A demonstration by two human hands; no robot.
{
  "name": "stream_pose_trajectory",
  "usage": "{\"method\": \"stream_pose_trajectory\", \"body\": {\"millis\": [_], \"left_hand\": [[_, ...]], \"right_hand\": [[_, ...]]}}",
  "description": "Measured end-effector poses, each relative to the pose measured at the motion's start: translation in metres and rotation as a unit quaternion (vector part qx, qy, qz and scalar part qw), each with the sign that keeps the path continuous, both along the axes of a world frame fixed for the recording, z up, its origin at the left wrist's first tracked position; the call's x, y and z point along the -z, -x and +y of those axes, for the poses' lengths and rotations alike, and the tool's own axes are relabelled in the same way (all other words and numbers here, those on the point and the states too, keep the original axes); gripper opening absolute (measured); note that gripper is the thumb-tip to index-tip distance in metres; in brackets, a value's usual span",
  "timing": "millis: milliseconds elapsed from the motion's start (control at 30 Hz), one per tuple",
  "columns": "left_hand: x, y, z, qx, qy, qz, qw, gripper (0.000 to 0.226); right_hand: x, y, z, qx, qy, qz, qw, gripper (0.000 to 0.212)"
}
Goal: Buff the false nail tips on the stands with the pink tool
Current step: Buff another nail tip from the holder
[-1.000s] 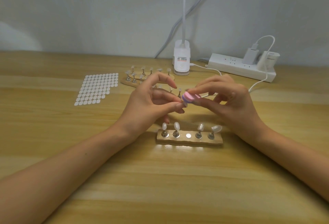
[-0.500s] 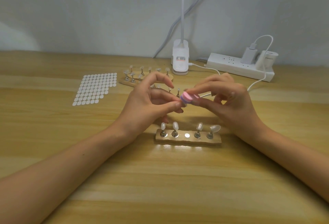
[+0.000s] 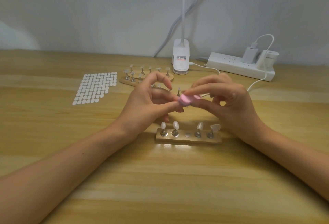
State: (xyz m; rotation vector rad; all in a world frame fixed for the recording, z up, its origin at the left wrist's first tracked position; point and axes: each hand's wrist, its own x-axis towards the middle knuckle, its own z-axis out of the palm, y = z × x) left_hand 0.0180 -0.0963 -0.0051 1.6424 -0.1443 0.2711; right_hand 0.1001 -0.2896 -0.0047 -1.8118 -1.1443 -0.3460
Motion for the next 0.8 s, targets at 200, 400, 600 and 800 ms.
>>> {"method": "stream_pose_trajectory", "body": {"millis": [200,400,600,800], "left_hand": [[0.0011,-0.0008,0.0003,-0.003,0.002,0.000,1.000,0.041],[0.0004,-0.0001,0.0001,-0.007,0.001,-0.003,1.000,0.039],[-0.0012,0.0008,-0.0004,-0.006,0.003,-0.001,1.000,0.042],[0.0023,-0.0016,0.0020,-0.004,0.006,0.000,1.000,0.037]], "right_hand": [[0.0000,-0.0008,0.0007,0.006,-0.006,0.008,1.000,0.018],[0.0005,-0.0006,0.0006,0.004,-0.008,0.004,1.000,0.017],[-0.0004,-0.0024,-0.0005,0.009,-0.009,0.016,1.000,0.017],[-0.0015,-0.0017,0.0007,0.009,-0.003,-0.003,1.000,0.018]]}}
